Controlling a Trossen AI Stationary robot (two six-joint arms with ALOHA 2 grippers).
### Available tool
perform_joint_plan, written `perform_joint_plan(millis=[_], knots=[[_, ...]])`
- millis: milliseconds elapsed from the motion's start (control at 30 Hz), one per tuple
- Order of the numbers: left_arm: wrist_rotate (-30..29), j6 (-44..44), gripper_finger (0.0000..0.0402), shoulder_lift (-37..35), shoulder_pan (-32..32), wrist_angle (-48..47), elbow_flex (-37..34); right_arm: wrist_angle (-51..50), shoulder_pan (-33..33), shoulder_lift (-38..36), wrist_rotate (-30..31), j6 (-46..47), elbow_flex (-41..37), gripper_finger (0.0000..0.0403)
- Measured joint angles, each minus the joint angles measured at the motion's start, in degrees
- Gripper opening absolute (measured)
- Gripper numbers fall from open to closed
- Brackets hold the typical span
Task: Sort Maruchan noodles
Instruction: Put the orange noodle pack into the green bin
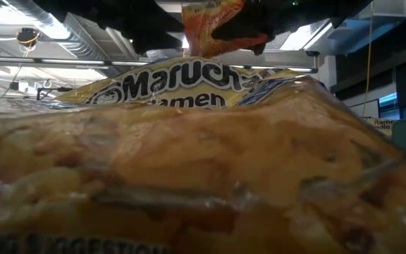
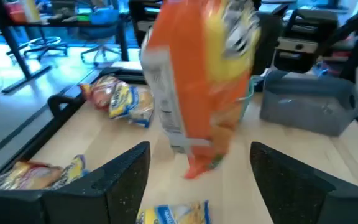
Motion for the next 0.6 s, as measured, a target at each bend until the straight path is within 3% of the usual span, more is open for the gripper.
perform_joint_plan(millis=[233,600], knots=[[8.2,0.0,0.0279,4.8,0.6,12.7,0.0,7.5,0.4,3.8,-4.7,1.6,0.0,0.0126],[9.6,-0.5,0.0272,5.6,0.6,14.5,0.0,11.8,1.1,5.1,-5.6,4.3,0.0,0.0126]])
